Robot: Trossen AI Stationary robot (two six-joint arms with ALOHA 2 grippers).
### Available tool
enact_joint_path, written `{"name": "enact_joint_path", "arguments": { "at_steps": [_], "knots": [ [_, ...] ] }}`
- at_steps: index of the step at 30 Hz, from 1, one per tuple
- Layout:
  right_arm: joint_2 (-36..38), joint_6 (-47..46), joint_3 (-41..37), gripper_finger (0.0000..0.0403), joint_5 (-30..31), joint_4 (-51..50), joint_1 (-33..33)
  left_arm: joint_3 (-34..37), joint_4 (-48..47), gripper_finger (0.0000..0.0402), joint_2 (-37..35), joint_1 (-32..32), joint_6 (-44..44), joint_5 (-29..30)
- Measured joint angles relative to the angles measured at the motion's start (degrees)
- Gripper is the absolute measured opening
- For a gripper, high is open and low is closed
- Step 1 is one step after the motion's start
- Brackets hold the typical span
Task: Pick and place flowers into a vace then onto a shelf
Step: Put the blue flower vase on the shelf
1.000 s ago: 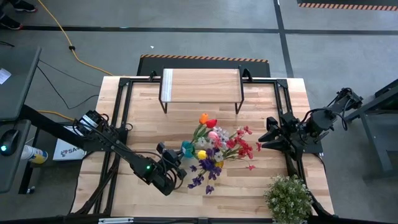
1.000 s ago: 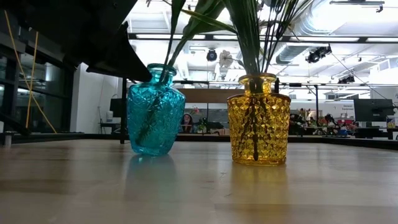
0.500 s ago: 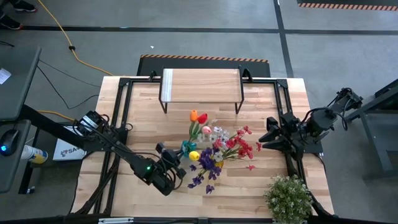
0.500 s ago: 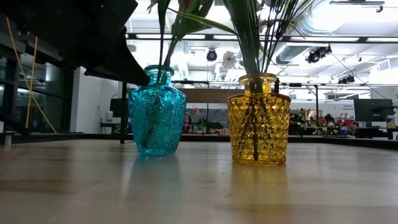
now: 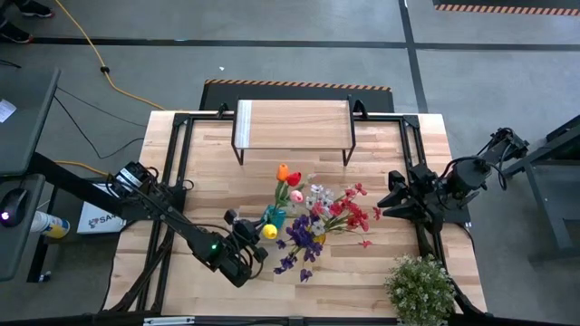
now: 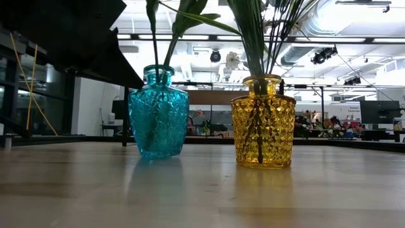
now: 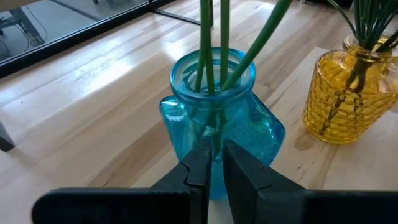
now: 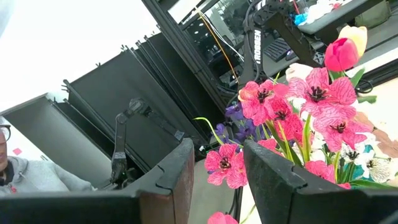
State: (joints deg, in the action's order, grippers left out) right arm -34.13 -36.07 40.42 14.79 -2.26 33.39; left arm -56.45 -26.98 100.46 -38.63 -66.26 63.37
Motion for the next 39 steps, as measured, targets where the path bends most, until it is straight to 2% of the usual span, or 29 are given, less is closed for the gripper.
{"name": "enact_joint_path", "arguments": {
  "at_steps": [13,20,31,39],
  "knots": [
    [0.0,0.1,0.0,0.0130,0.0,0.0,0.0,0.0,-0.3,0.0074,-0.3,0.0,0.4,1.2],
    [0.0,0.1,0.0,0.0130,0.0,0.0,0.0,0.0,-1.8,0.0074,-4.1,0.0,1.8,1.2],
    [0.0,0.1,0.0,0.0130,-0.3,0.0,0.0,-0.1,-1.9,0.0074,-9.0,0.0,12.1,-4.8],
    [0.0,0.4,0.0,0.0130,-0.3,0.0,0.0,-0.1,-3.5,0.0074,-9.2,0.0,11.8,-4.9]
  ]
}}
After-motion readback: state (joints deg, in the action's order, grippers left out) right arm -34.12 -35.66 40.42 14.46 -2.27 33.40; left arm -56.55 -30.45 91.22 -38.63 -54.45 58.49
